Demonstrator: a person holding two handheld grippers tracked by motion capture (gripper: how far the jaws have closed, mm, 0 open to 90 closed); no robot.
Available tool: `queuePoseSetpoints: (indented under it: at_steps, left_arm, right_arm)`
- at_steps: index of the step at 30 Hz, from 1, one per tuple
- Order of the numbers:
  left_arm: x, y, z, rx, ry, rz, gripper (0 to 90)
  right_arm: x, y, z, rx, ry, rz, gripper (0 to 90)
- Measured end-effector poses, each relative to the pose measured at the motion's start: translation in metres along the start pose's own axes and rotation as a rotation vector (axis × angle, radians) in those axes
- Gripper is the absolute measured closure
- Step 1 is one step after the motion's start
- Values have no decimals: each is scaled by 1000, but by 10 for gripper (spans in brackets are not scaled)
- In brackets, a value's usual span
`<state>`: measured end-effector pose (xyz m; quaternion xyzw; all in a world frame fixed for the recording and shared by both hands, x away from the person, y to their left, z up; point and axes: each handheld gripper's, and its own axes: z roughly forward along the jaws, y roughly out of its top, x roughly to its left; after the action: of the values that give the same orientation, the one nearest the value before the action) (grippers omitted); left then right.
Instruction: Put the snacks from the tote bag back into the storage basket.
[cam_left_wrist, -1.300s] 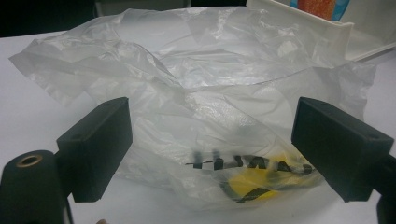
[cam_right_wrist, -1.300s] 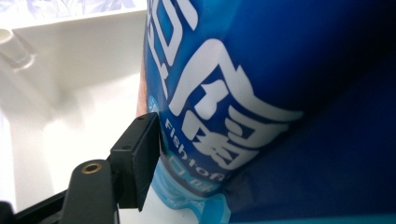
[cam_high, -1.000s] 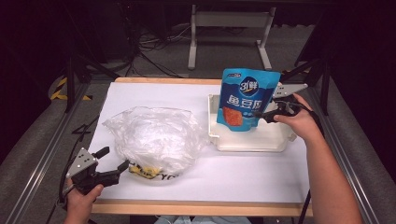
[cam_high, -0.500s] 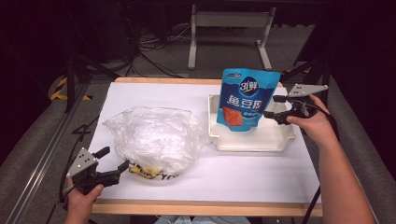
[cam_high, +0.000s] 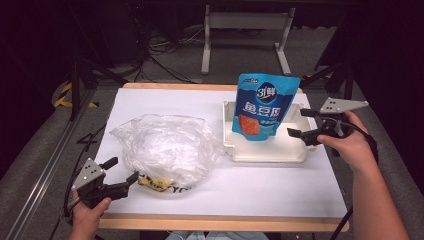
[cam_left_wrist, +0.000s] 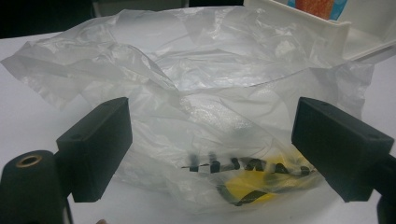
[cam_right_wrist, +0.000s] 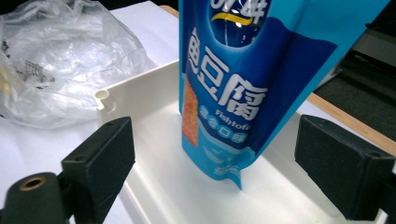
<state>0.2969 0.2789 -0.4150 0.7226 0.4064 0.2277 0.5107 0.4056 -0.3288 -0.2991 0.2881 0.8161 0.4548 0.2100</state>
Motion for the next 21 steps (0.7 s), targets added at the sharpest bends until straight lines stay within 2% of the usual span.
queuePoseSetpoints:
  at_steps: [7, 10, 17, 20, 21]
  left_arm:
    - [-1, 1, 1, 2, -3, 3, 133]
    - [0, 1, 2, 0, -7, 2, 132]
    - [0, 2, 2, -4, -8, 4, 132]
    - [0, 2, 2, -4, -11, 4, 132]
    - [0, 1, 2, -4, -10, 3, 132]
  right_arm:
    - [26, 0, -10, -60, 44, 13, 129]
    - [39, 3, -11, -62, 36, 3, 128]
    - [68, 0, -7, -88, 50, 6, 127]
    - [82, -4, -3, -81, 71, -5, 127]
    - [82, -4, -3, -81, 71, -5, 127]
